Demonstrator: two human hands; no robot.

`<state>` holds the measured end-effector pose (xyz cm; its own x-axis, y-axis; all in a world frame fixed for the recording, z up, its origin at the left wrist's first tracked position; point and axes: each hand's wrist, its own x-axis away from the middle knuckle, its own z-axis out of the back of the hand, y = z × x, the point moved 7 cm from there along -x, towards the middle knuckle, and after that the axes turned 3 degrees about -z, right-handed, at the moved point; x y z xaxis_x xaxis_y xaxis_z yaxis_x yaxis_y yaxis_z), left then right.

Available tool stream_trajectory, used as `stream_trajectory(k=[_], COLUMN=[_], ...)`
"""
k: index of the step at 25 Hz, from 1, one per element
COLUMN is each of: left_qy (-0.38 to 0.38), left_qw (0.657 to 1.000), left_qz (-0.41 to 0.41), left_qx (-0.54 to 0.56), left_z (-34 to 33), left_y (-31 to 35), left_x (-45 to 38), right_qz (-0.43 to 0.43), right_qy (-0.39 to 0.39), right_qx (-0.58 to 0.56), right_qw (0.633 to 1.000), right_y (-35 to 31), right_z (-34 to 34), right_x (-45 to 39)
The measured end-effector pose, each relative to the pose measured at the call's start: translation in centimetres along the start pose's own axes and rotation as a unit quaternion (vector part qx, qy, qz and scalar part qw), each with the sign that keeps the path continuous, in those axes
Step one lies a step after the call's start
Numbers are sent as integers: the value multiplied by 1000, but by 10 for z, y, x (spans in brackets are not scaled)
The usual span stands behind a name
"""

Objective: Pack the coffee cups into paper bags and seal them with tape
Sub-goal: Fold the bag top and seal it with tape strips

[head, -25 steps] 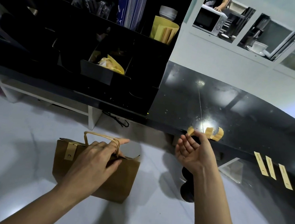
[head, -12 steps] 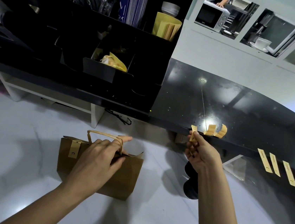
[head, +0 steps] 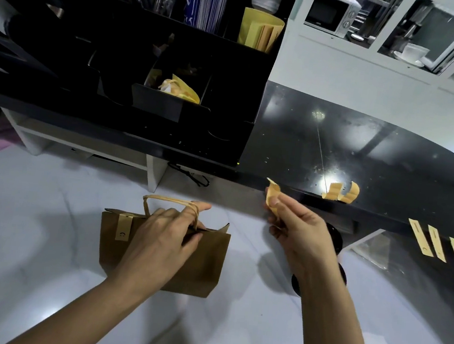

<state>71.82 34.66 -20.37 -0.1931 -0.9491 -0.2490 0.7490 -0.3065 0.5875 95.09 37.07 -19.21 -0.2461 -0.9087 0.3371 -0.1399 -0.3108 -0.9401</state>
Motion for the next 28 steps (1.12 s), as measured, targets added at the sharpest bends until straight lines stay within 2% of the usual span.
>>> stream_trajectory(k=[4,8,17,22,28], left_qy=[-3,-5,-6,-24,-53], left_qw=[1000,1000,1000,997,995], left_qz=[-2,3,-15,-59,-73], left_qx=[-7,-6,-22,-35,-52], left_z=[-1,-2,1,5,4], left_y=[1,1,7,18,18], left_x=[0,2,3,1,-4], right_qz=[32,31,-37,-39,-35], right_qy=[-15,-58,26,25,18], right_qx=[62,55,18,32,30], right_qw=[997,996,999,998,999], right_y=[14,30,64,62,59], right_z=[-22,-48,-60,-61,-62], right_x=[27,49,47,46,47])
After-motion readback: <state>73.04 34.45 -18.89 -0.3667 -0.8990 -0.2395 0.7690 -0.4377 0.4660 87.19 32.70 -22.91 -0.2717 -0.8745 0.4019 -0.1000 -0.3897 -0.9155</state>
